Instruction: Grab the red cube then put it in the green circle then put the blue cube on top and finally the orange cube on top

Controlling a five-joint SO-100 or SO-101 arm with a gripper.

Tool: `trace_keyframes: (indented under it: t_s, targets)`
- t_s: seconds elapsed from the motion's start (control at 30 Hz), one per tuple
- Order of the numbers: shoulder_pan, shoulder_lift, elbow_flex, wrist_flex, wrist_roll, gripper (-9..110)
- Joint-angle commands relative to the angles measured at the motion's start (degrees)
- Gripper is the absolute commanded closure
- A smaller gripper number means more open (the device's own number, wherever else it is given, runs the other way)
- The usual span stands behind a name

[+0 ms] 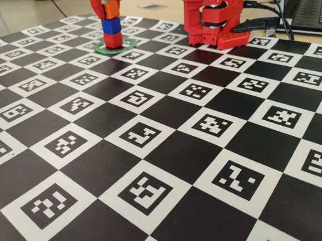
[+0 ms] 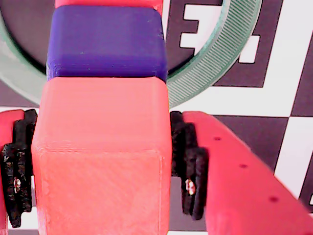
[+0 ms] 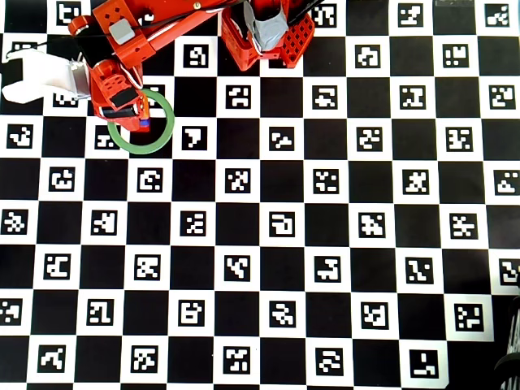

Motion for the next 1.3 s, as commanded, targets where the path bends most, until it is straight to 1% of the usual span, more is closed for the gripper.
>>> trace_keyframes:
  t_s: [0.0, 0.17, 0.57, 0.93, 1.27]
  targets:
    - [0.7, 2.7, -0.3, -0.8, -0.3, 86]
    - [0.9, 2.7, -0.2, -0.9, -0.3, 75]
    - [1.3, 3.4, -0.2, -0.4, -0.5, 59]
    - [1.7, 4.8, -0.9, 0.4, -0.6, 54]
    - [2.5, 5.4, -6.9, 5.8, -1.1, 53]
